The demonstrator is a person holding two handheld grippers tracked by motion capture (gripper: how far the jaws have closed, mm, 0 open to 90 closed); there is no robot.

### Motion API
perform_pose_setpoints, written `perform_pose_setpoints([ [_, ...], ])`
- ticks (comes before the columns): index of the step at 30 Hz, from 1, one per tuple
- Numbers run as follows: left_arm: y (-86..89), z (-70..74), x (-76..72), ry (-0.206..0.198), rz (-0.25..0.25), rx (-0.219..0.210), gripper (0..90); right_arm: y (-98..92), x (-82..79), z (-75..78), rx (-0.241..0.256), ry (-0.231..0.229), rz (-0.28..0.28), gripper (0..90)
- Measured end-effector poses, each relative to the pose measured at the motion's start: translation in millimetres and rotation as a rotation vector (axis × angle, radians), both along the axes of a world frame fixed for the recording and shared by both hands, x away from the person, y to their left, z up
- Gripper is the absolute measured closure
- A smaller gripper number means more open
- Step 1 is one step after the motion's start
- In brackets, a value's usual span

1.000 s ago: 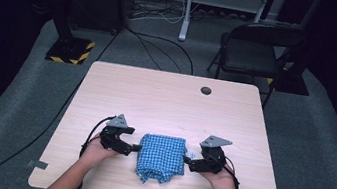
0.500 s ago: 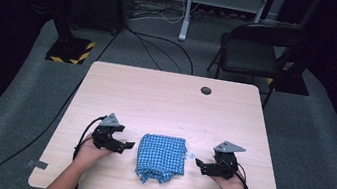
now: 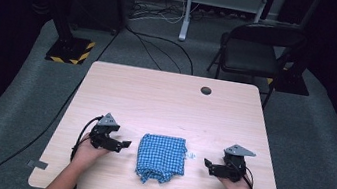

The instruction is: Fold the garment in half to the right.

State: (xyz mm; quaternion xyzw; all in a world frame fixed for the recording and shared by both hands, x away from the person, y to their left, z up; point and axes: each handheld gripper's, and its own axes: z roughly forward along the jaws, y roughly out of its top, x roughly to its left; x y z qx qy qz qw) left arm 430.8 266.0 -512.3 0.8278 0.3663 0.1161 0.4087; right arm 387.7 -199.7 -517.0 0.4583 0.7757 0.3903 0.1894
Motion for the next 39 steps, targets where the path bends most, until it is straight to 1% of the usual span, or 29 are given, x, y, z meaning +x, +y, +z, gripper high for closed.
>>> perform_pose_setpoints([
  [3,3.4,-1.8,1.3,0.005,0.013,0.002,12.0,-4.5,0.6,-1.6,-0.010,-0.007,-0.017,7.5],
  [5,6.3,-3.9,2.5,0.007,0.027,0.011,12.1,-6.8,1.0,-2.9,-0.014,-0.004,-0.026,7.5],
  [9,12.5,-6.9,4.3,0.015,0.054,0.010,12.4,-9.9,1.6,-5.9,-0.021,0.004,-0.037,7.6],
  [12,17.2,-8.4,5.6,0.014,0.076,0.006,12.6,-12.0,2.2,-7.9,-0.044,0.007,-0.043,7.7],
  [15,22.8,-10.1,7.1,0.017,0.097,0.015,12.6,-15.2,2.6,-9.8,-0.057,0.013,-0.055,7.8],
  [20,31.5,-12.1,8.0,0.018,0.125,0.030,12.6,-20.7,3.6,-11.1,-0.050,0.023,-0.075,7.8],
  [24,37.9,-12.8,8.7,0.019,0.145,0.033,12.7,-25.3,4.4,-10.9,-0.048,0.022,-0.093,7.8],
  [32,50.9,-13.3,9.1,0.021,0.186,0.040,12.7,-37.8,5.7,-11.3,-0.064,0.027,-0.125,7.8],
  [36,57.1,-13.0,9.1,0.022,0.206,0.031,12.7,-44.1,5.9,-11.4,-0.057,0.034,-0.144,7.9],
  [39,62.1,-12.6,9.1,0.024,0.222,0.030,12.8,-47.0,5.7,-11.4,-0.064,0.037,-0.155,7.9],
])
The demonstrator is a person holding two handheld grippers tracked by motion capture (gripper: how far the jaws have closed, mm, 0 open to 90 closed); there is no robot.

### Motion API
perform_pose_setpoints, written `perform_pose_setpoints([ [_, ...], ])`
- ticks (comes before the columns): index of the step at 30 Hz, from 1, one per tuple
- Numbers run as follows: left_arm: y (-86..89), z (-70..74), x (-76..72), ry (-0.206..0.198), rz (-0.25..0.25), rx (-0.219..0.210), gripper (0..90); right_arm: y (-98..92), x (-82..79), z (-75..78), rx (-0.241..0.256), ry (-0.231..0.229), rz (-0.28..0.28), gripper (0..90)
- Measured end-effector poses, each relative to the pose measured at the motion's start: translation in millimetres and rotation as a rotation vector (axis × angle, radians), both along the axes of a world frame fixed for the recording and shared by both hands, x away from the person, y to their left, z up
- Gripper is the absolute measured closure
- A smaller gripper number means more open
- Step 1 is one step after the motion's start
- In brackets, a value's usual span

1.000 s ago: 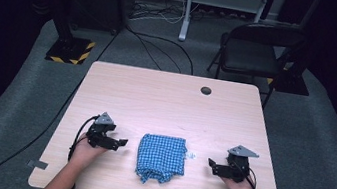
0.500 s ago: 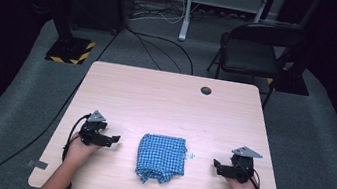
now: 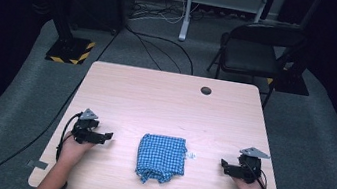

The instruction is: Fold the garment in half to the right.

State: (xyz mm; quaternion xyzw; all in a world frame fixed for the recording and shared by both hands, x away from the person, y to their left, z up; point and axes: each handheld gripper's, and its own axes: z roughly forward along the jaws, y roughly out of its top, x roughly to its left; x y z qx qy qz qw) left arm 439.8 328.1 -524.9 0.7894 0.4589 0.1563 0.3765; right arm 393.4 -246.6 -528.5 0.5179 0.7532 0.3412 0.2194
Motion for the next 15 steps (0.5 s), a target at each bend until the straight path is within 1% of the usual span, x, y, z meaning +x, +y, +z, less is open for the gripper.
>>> perform_pose_setpoints([
  [2,3.1,-0.1,-0.3,-0.001,0.011,-0.008,12.8,-0.9,-0.3,0.0,0.003,0.001,-0.004,7.8],
  [7,10.4,0.3,-0.8,0.001,0.031,-0.012,12.8,-1.1,-0.5,-0.2,-0.016,0.002,-0.003,7.7],
  [12,18.4,-0.5,-1.3,0.007,0.055,-0.022,12.7,-2.4,-1.0,0.7,-0.014,0.000,-0.010,7.5],
  [15,20.9,-0.8,-2.2,0.009,0.065,-0.025,12.7,-1.7,-2.1,4.3,-0.006,-0.021,-0.006,7.4],
])
